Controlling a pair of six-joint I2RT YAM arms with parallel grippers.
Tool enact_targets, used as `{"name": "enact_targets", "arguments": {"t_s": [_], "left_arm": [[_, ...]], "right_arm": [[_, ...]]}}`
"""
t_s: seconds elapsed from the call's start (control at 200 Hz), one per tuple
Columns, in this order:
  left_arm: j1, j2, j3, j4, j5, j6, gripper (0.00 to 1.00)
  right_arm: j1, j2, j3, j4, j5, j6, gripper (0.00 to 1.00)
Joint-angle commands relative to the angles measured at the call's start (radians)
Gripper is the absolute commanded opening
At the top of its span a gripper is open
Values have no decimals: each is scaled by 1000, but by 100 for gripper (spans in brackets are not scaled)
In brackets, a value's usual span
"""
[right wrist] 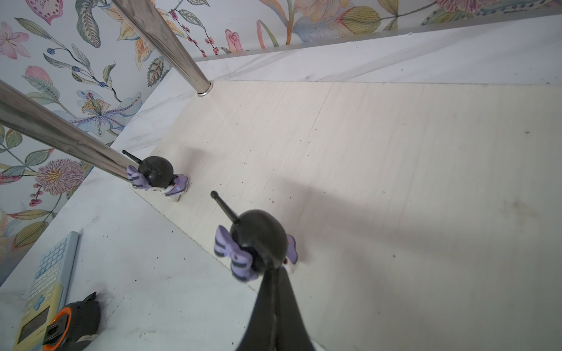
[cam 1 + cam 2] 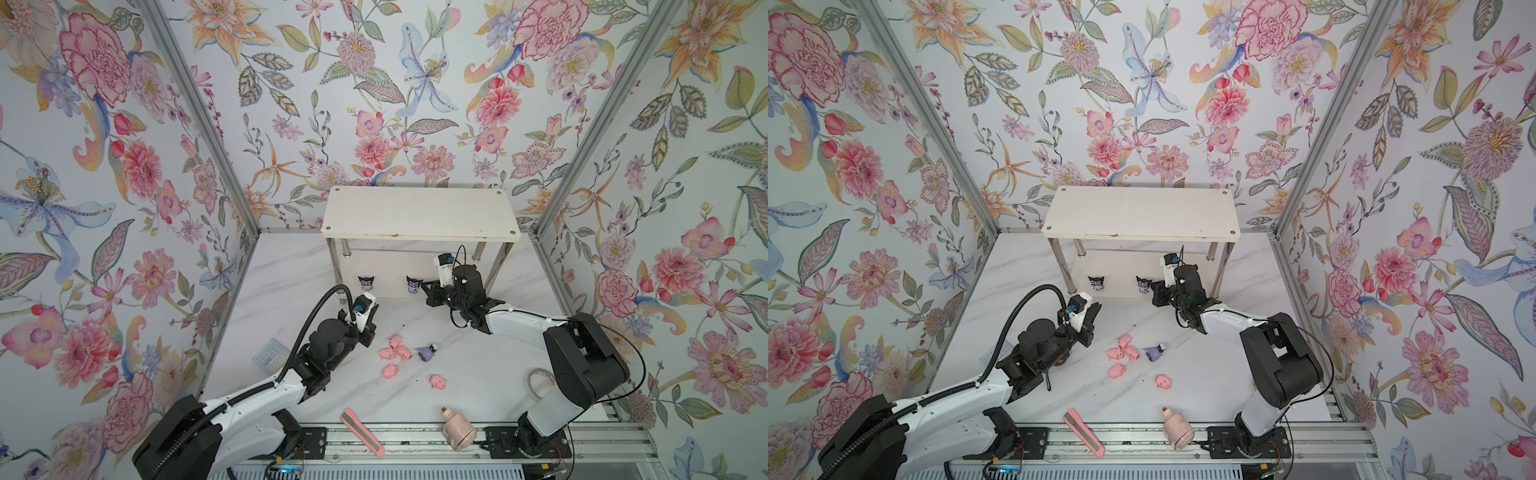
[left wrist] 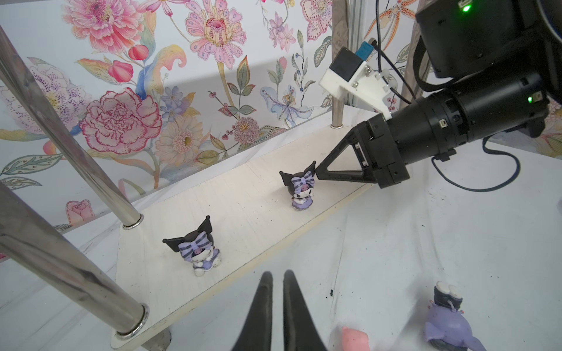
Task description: Place and organize the plastic toys onto the shelf
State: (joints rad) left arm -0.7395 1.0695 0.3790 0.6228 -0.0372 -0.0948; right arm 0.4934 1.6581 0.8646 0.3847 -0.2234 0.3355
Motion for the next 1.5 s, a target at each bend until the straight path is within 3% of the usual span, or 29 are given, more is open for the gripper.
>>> {"name": "enact_targets", "arguments": {"t_s": [0.0,1.496], "left_arm": [[11,6,-7,16,2,-13,12],[20,-7,-12,15,-4,-19,12]], "right_arm": [[-6,20,28,-8,3,-18,0],[1,-43,-14,11,-21,8,0]]}}
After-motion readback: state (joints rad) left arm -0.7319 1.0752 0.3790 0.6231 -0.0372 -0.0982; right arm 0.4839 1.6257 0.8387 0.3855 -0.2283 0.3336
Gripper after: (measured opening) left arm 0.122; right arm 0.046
